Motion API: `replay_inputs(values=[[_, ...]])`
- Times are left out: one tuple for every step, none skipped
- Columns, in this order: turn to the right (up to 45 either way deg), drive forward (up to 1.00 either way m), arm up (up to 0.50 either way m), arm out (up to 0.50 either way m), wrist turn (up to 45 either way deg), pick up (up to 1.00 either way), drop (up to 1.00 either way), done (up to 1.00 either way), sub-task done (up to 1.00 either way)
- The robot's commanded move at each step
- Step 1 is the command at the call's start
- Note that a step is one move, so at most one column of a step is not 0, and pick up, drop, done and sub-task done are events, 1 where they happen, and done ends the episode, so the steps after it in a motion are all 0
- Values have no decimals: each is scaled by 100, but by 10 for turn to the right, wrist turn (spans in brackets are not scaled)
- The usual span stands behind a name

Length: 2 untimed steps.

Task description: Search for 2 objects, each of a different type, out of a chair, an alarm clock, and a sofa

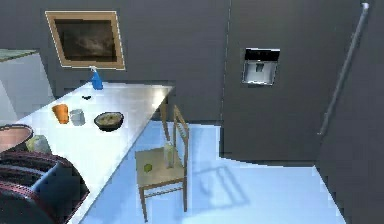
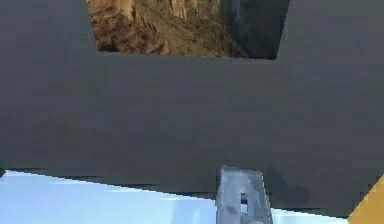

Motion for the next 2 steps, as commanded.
replay_inputs(values=[[-90, 0, 0, 0, 0, 0, 0, 0, 0], [0, 0, 0, 0, 0, 0, 0, 100, 0]])
